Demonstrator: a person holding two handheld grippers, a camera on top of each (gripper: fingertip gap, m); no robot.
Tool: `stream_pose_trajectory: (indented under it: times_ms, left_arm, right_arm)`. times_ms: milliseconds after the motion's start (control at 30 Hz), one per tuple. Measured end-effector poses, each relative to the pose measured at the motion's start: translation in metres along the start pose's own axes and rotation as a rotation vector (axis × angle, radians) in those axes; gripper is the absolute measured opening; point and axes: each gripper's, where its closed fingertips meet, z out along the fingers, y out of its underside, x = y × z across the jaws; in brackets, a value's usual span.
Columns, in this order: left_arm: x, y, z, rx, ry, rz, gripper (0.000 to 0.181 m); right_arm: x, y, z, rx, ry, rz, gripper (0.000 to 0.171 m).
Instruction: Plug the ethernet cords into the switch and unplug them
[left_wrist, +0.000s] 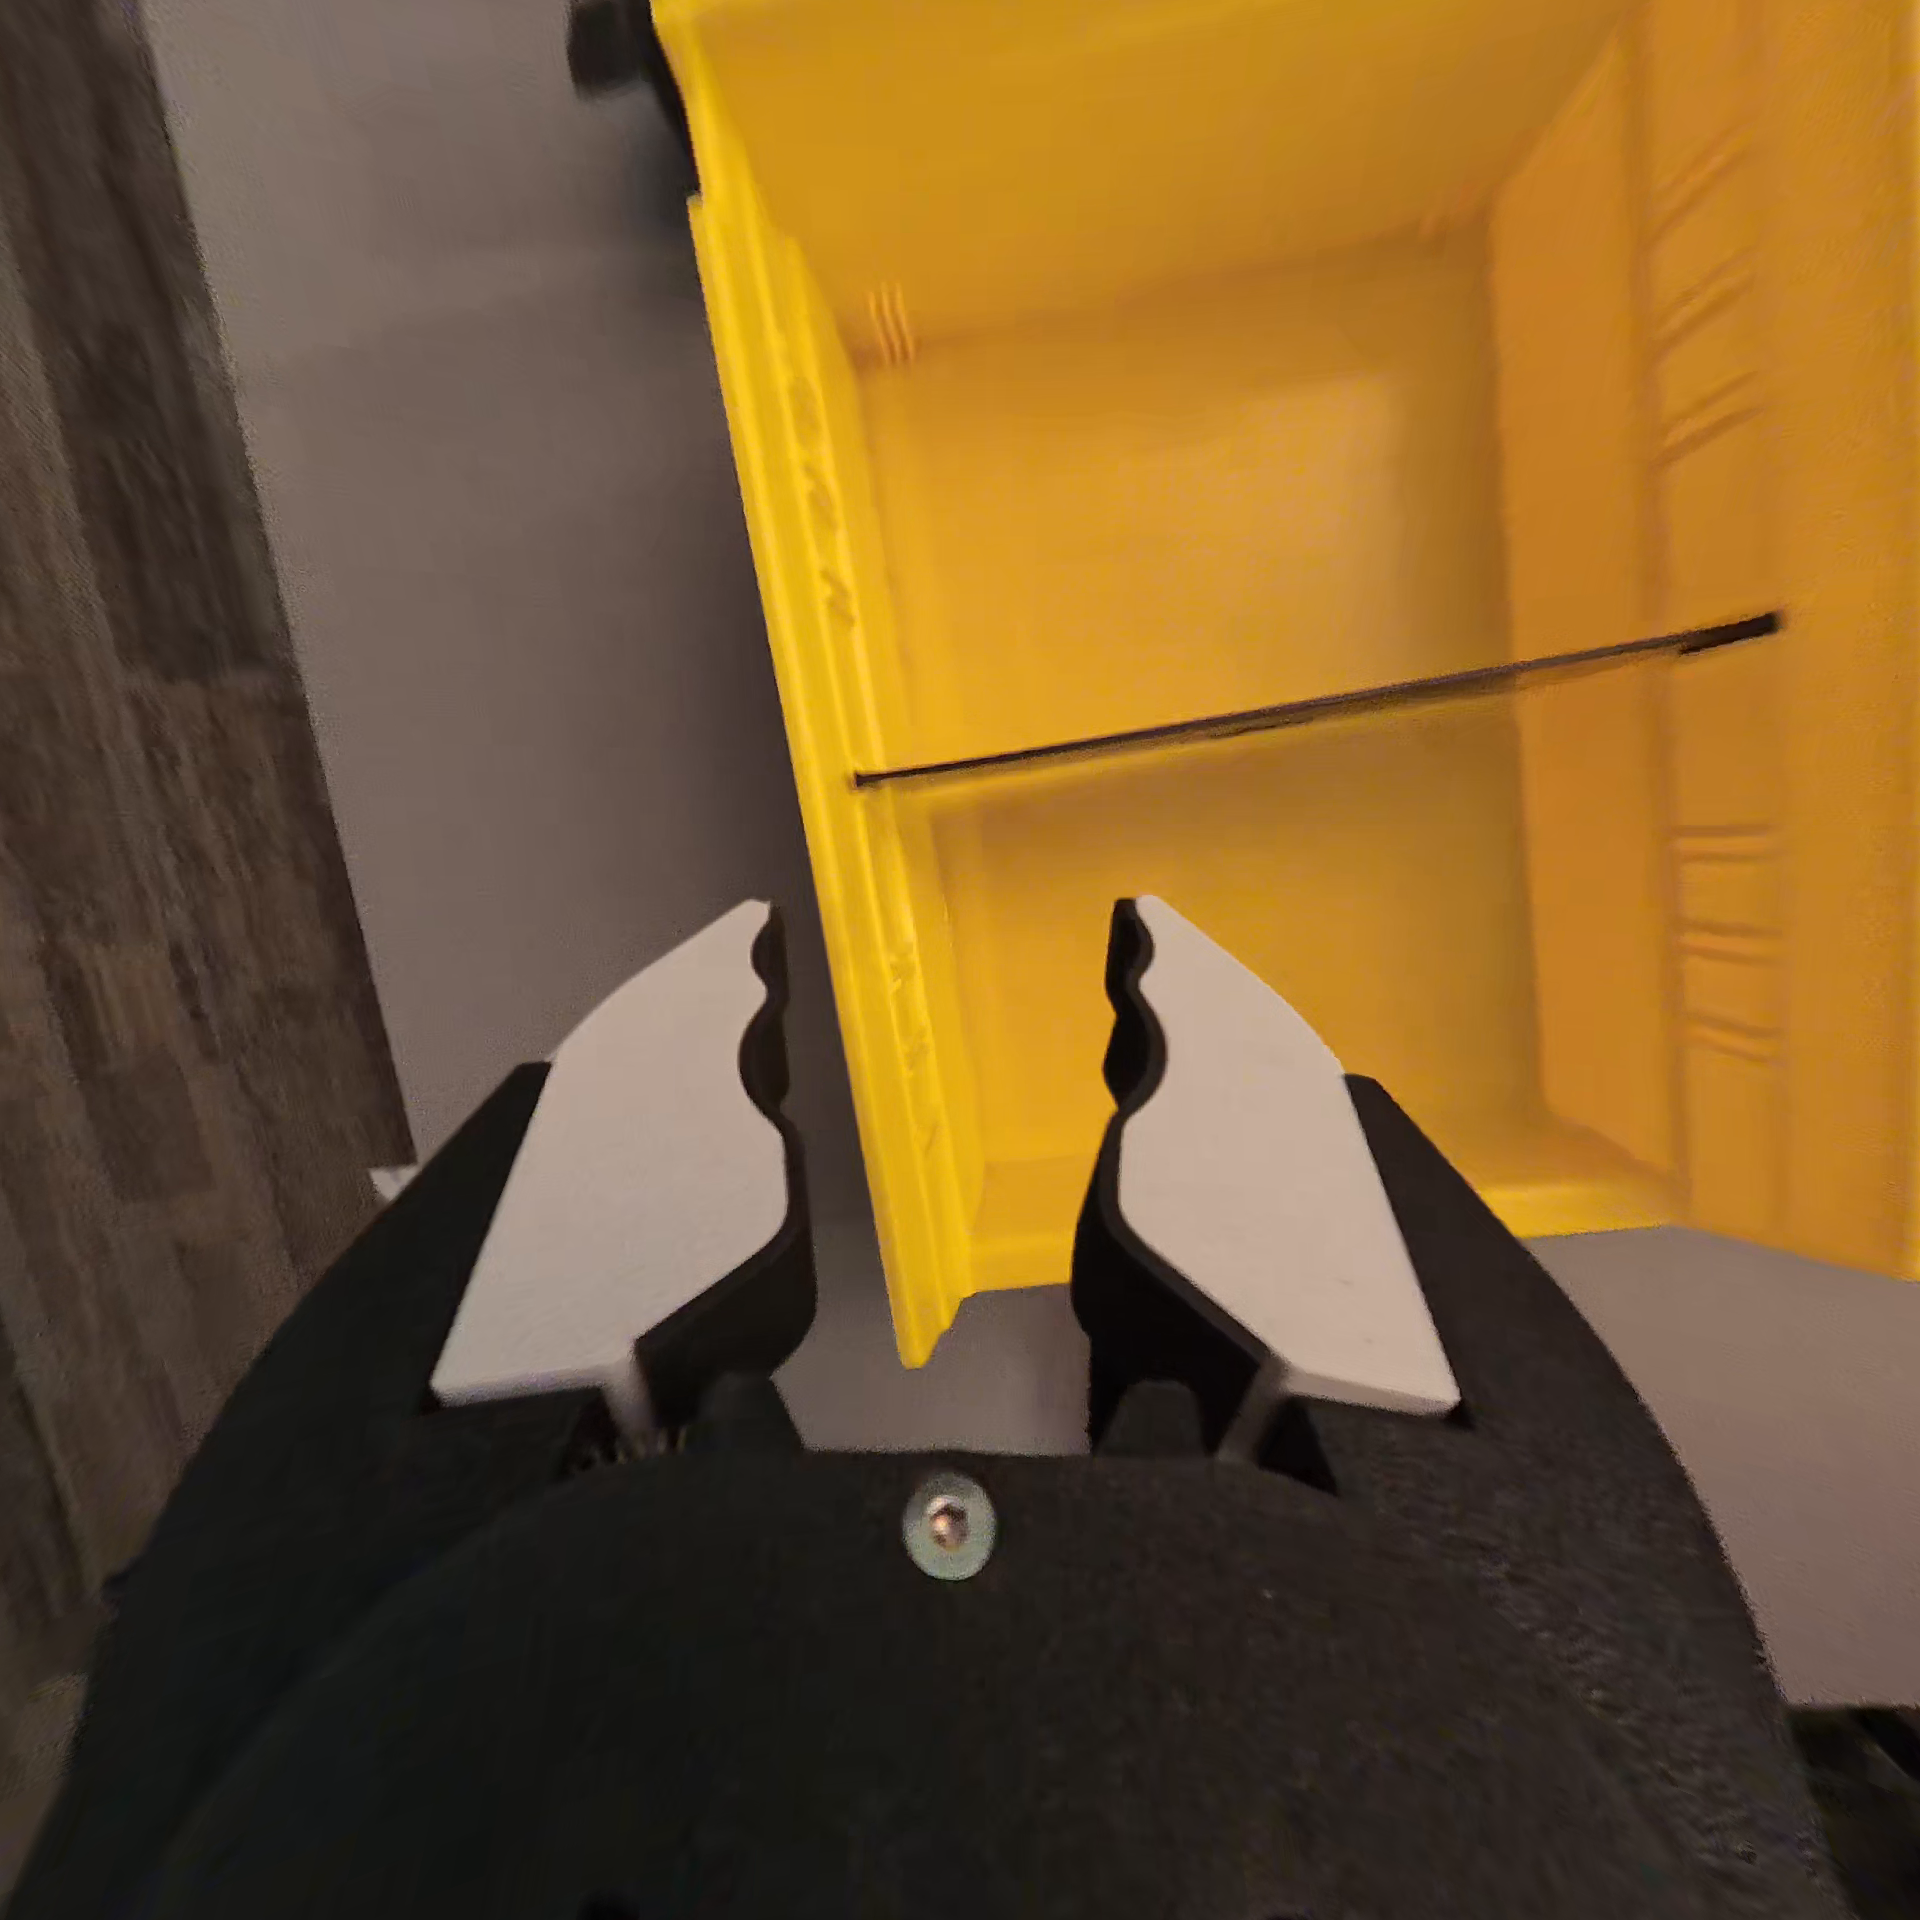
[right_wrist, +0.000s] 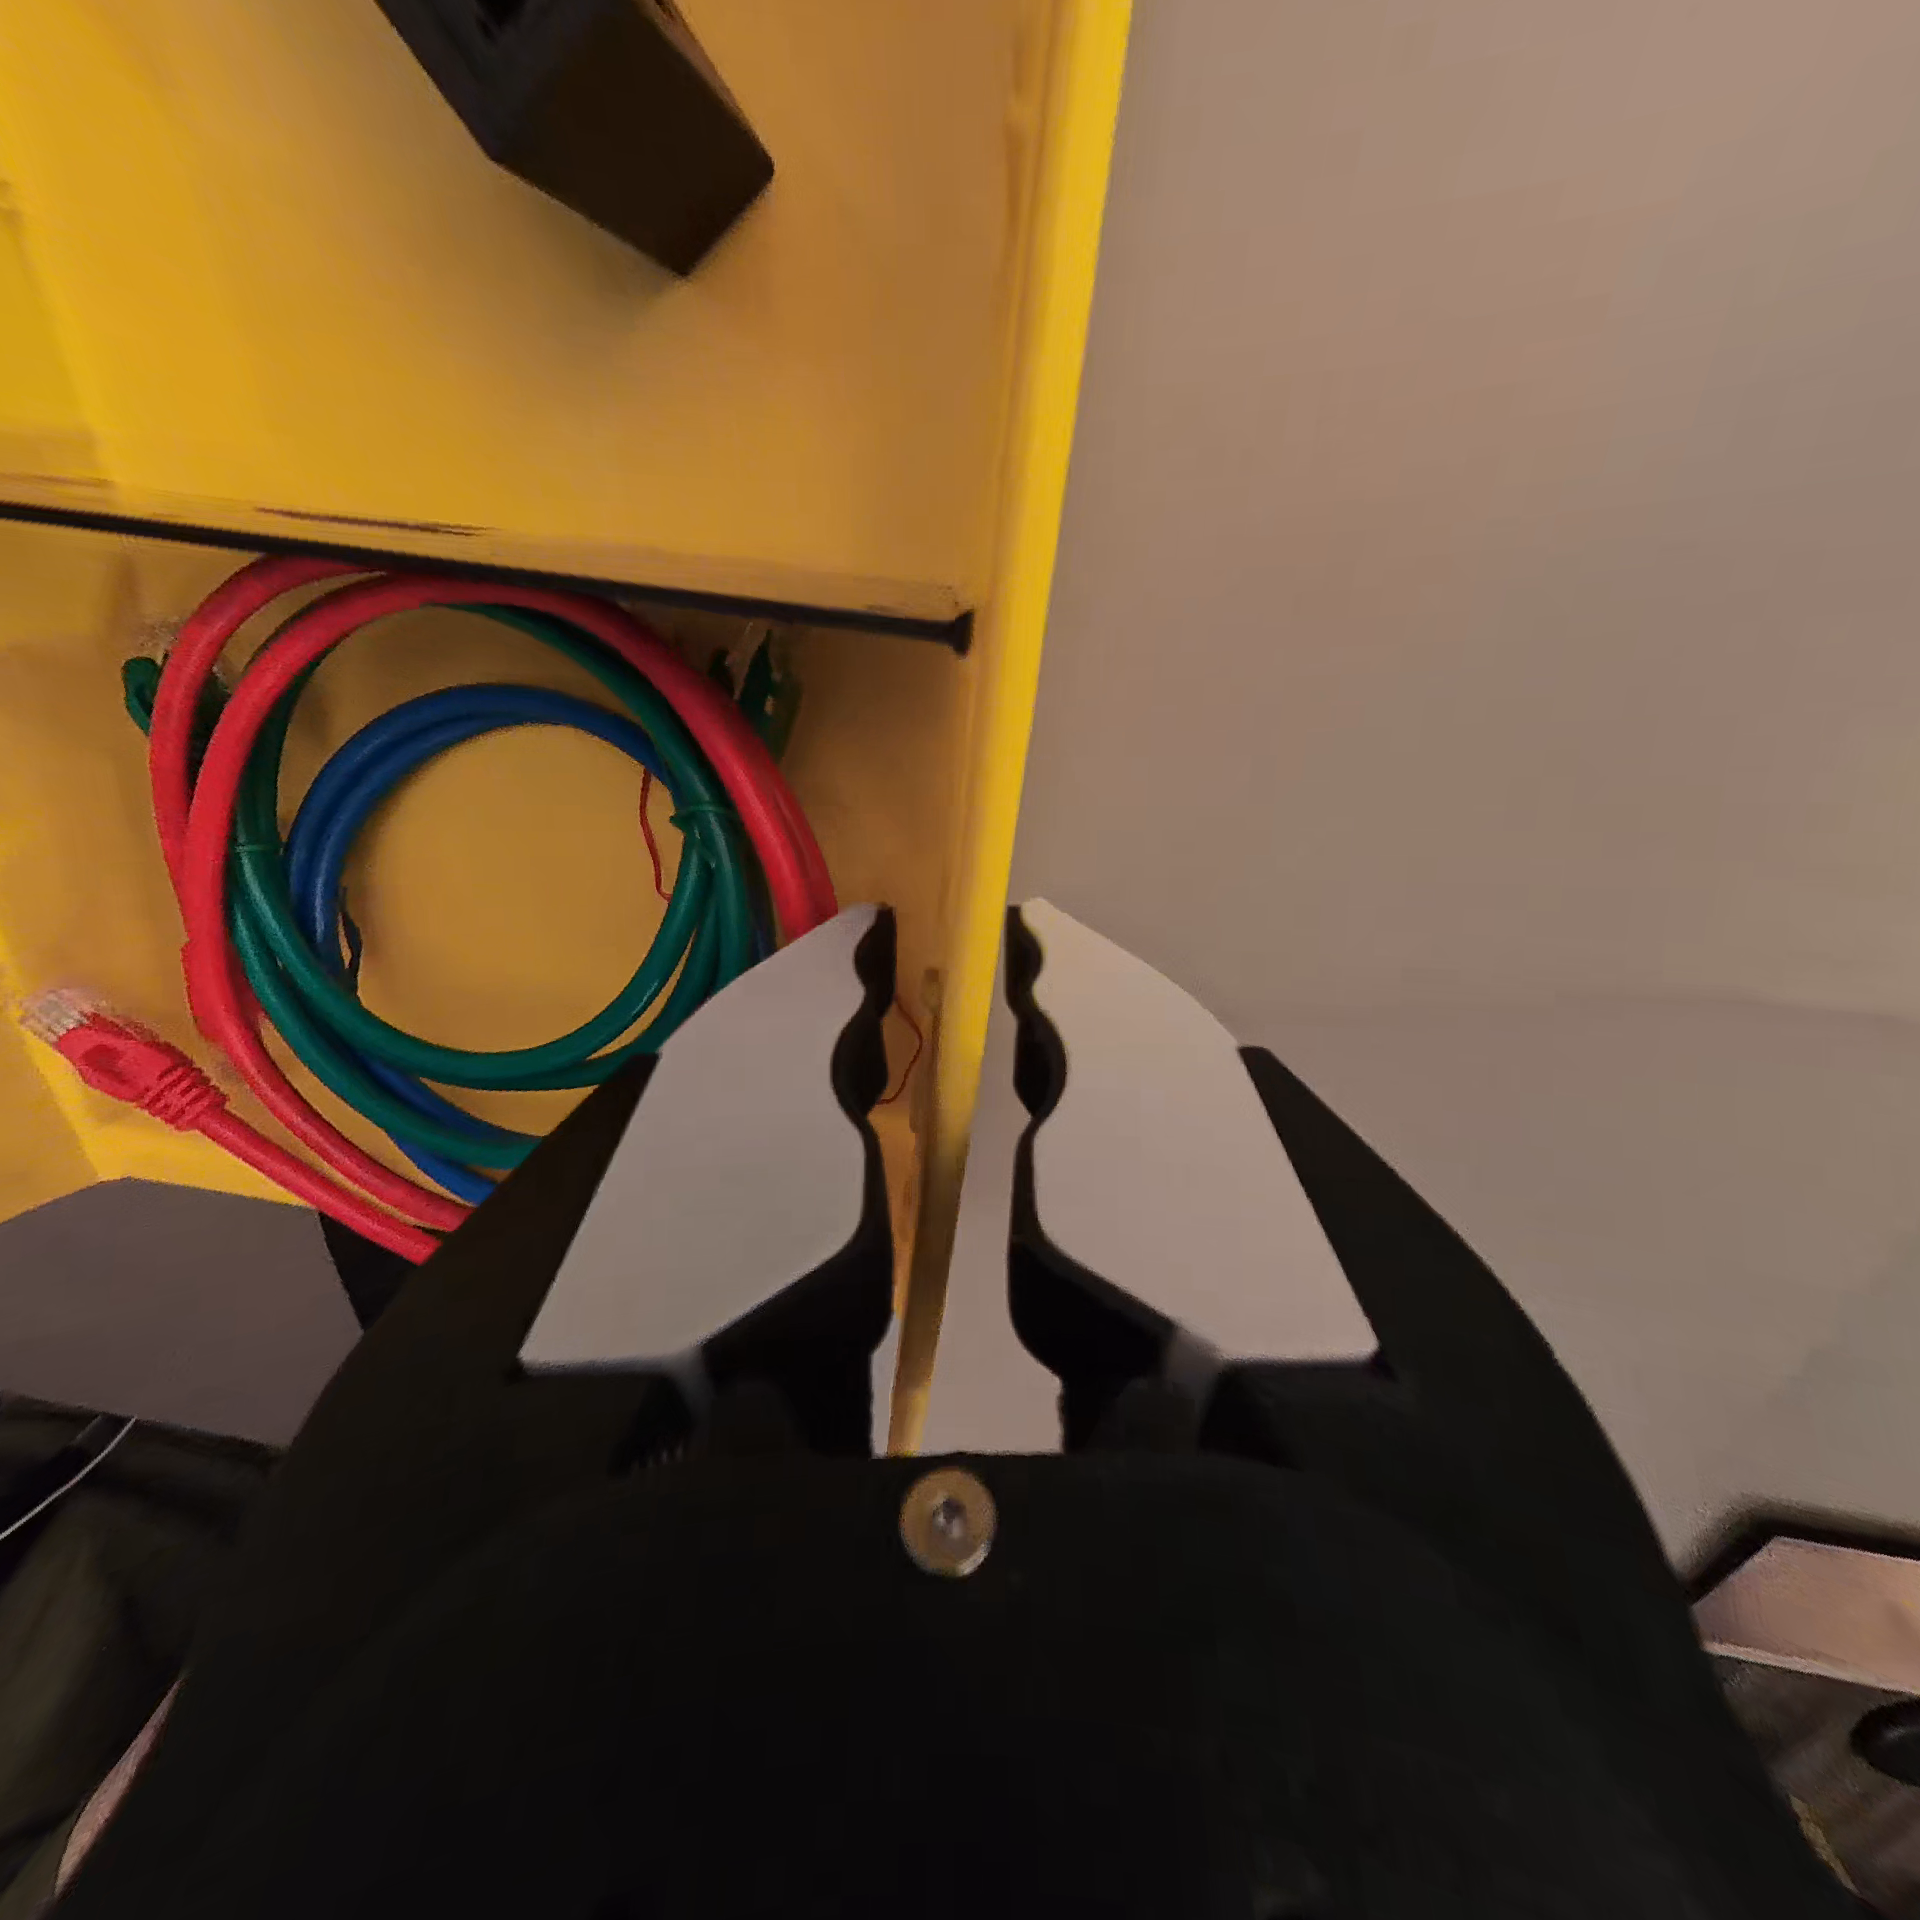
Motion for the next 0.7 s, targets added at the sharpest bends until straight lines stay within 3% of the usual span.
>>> stream_pose_trajectory:
  times_ms: [100,700]
  left_arm:
    - [-0.01,0.011,0.017,-0.09,0.002,-0.025,0.056]
    - [-0.03,0.044,0.049,-0.233,0.149,-0.187,0.042]
  right_arm:
    - [-0.001,-0.001,0.007,-0.033,0.011,-0.022,0.008]
    - [-0.073,-0.004,0.017,-0.205,-0.046,-0.126,0.008]
